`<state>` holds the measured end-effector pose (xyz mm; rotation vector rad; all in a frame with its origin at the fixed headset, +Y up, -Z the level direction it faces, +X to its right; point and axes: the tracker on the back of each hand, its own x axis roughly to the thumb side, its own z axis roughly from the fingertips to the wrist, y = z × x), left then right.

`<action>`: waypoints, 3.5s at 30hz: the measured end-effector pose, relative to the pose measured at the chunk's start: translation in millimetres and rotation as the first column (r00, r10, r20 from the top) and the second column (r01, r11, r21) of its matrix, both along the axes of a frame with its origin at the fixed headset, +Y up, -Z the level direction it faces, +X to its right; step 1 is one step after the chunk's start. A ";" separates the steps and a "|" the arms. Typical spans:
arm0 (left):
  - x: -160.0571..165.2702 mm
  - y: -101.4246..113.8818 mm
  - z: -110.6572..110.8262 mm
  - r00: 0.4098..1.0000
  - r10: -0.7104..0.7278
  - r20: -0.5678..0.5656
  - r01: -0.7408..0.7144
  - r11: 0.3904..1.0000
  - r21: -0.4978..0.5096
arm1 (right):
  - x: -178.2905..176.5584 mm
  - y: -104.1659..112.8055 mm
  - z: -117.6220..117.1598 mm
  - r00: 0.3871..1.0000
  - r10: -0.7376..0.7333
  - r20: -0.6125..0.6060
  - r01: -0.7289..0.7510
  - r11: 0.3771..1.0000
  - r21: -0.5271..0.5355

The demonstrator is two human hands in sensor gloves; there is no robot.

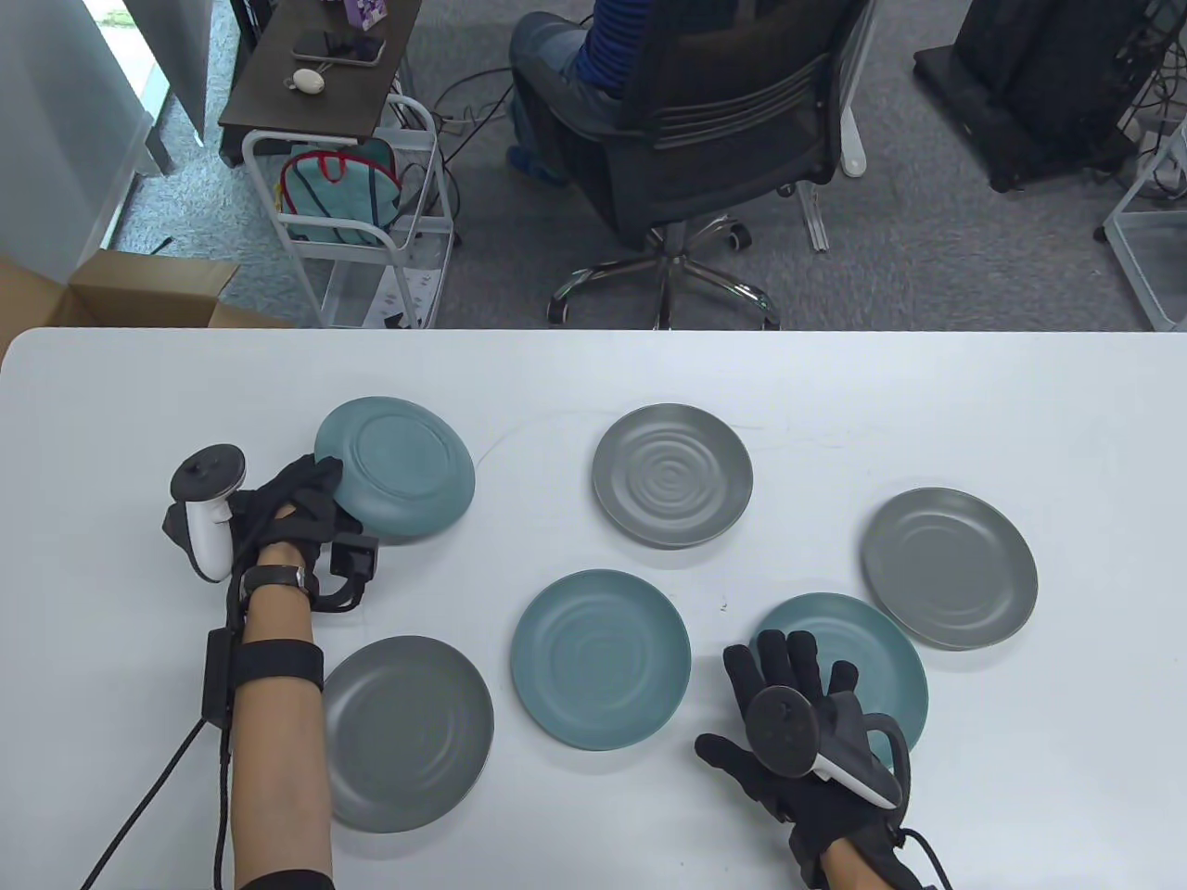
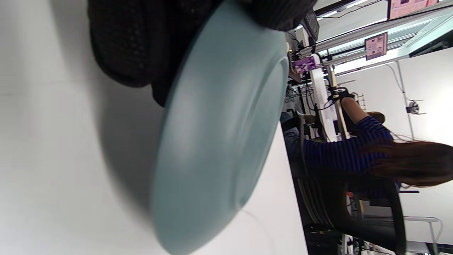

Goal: Flip plate to back facing up

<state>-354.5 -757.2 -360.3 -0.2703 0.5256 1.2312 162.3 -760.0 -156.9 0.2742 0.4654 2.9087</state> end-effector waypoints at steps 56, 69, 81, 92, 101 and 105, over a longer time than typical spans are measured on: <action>38.7 21.1 13.4 0.571 -0.724 0.386 0.807 0.582 -0.102 | -2.0 6.9 5.7 0.999 -0.022 -0.025 0.023 0.999 0.037; 49.6 64.4 72.4 0.456 -0.773 0.441 0.824 0.554 0.118 | -3.9 7.0 8.4 0.999 -0.034 -0.039 0.035 0.999 0.037; 93.5 72.9 141.2 0.201 -0.825 0.528 0.825 0.433 0.363 | -3.0 5.3 9.5 0.999 -0.030 -0.034 0.031 0.999 0.030; 149.4 30.9 183.9 0.023 -0.767 0.642 0.765 0.427 0.483 | -4.7 4.6 11.1 0.999 -0.024 -0.038 0.025 0.999 0.025; 180.9 2.0 209.9 -0.088 -0.709 0.700 0.752 0.413 0.513 | -5.6 4.3 12.3 0.999 -0.026 -0.047 0.027 1.000 0.016; 187.3 -5.3 214.1 -0.123 -0.708 0.695 0.756 0.387 0.528 | -5.9 4.2 12.9 0.998 -0.026 -0.054 0.027 0.999 0.016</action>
